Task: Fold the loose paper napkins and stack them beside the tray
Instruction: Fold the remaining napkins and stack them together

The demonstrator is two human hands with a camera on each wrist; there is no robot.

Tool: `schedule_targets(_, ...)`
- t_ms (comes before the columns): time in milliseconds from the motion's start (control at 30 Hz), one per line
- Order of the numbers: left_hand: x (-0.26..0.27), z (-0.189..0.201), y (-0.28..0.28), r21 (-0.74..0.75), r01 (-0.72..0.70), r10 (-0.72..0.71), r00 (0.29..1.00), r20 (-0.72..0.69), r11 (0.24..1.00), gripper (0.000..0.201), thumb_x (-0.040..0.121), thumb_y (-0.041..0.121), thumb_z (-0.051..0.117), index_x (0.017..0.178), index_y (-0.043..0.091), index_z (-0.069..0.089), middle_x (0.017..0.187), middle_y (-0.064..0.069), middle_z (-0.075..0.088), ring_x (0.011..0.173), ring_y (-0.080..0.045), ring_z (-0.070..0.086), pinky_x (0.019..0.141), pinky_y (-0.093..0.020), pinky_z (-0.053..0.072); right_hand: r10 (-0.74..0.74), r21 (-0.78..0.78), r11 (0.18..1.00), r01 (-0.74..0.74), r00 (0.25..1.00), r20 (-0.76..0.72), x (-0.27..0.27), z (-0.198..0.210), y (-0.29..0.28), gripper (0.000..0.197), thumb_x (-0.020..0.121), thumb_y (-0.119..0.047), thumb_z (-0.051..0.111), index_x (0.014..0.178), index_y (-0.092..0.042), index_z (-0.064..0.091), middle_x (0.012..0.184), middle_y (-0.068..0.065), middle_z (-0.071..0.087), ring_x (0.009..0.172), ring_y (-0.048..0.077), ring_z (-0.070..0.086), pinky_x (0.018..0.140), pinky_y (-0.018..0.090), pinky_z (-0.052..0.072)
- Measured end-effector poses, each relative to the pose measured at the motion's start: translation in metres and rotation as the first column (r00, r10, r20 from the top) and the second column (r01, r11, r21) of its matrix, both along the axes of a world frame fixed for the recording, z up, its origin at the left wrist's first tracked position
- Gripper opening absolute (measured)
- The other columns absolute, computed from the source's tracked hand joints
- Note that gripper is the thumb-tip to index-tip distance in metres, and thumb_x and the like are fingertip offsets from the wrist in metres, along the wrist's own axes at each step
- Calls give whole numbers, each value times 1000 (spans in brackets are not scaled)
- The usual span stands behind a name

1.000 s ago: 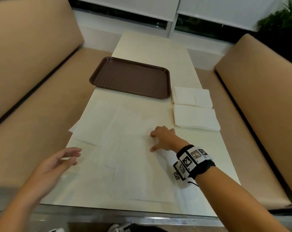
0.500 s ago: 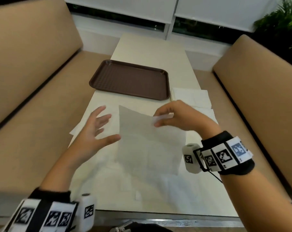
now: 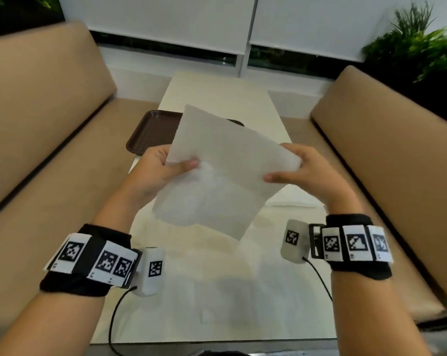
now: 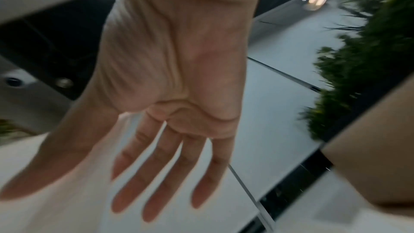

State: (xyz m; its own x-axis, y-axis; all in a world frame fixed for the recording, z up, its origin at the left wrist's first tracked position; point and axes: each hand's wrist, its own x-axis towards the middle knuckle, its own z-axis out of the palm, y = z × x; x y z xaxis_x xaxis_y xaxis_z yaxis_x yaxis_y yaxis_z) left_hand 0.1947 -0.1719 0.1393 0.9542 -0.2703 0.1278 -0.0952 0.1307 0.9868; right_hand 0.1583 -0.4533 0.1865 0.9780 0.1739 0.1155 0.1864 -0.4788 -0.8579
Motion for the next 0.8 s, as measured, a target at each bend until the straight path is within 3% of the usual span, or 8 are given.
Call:
schedule_targets(67, 1, 4, -1, -18, -4, 4, 1000, 5, 1000, 29, 67, 30, 76, 93, 18, 75, 101, -6, 74, 89, -19, 70, 75, -28, 58, -17, 183, 983, 16, 1000, 6, -3, -24, 5, 36, 68, -10, 83, 100, -15, 68, 99, 4, 71, 96, 23, 67, 89, 42, 53)
schedule_targets(167, 0, 7, -2, -45, -30, 31, 1000, 1, 999, 25, 78, 21, 69, 103, 14, 71, 104, -6, 73, 92, -19, 70, 73, -26, 55, -24, 360, 933, 17, 1000, 16, -2, -50, 15, 49, 69, -6, 80, 115, -11, 62, 111, 6, 70, 107, 24, 65, 94, 41, 50)
schedule_targets(267, -1, 7, -2, -85, -47, 44, 998, -35, 995, 28, 77, 20, 70, 105, 14, 69, 105, -5, 73, 94, -19, 70, 73, -26, 55, -113, 468, 878, 99, 994, 1, 2, -63, 23, 39, 74, -2, 75, 108, -15, 62, 106, 1, 72, 102, 21, 68, 90, 40, 52)
schedule_targets(400, -3, 6, 8, -40, -17, 17, 1000, 3, 999, 27, 70, 22, 73, 96, 20, 74, 101, -2, 74, 90, -15, 71, 70, -22, 55, -148, 534, 840, 99, 988, 50, 4, -60, 26, 27, 85, 7, 61, 102, -12, 66, 96, -4, 74, 91, 14, 69, 80, 30, 56)
schedule_targets(500, -2, 3, 23, -11, 59, -58, 998, 23, 998, 35, 56, 35, 80, 91, 27, 77, 98, 3, 75, 91, -11, 71, 69, -17, 55, -153, 528, 844, 97, 986, 63, 3, -60, 21, 23, 86, 4, 61, 99, -12, 68, 94, -5, 74, 91, 13, 69, 79, 27, 55)
schedule_targets(567, 0, 2, 31, 33, 97, -99, 994, 39, 995, 38, 58, 41, 82, 92, 23, 76, 96, 4, 75, 90, -9, 70, 70, -16, 54, -160, 502, 859, 98, 984, 80, 3, -62, 18, 17, 87, 1, 60, 95, -11, 69, 92, -4, 73, 89, 15, 67, 78, 27, 53)
schedule_targets(667, -1, 5, 31, 138, 86, -96, 993, 64, 987, 5, 83, 11, 68, 86, 14, 70, 78, 7, 71, 68, -2, 66, 57, -11, 50, -106, 490, 870, 58, 992, 72, 2, -64, 16, 30, 89, 10, 52, 82, -15, 67, 86, -4, 68, 78, 12, 63, 67, 20, 50)
schedule_targets(800, -7, 8, 27, 214, 37, -45, 998, 36, 976, 39, 93, -4, 46, 74, 17, 73, 71, 6, 71, 62, -2, 65, 55, -10, 47, -82, 473, 879, 61, 996, 25, 2, -67, 15, 45, 93, 10, 43, 76, -24, 67, 84, -6, 63, 73, 10, 57, 59, 17, 45)
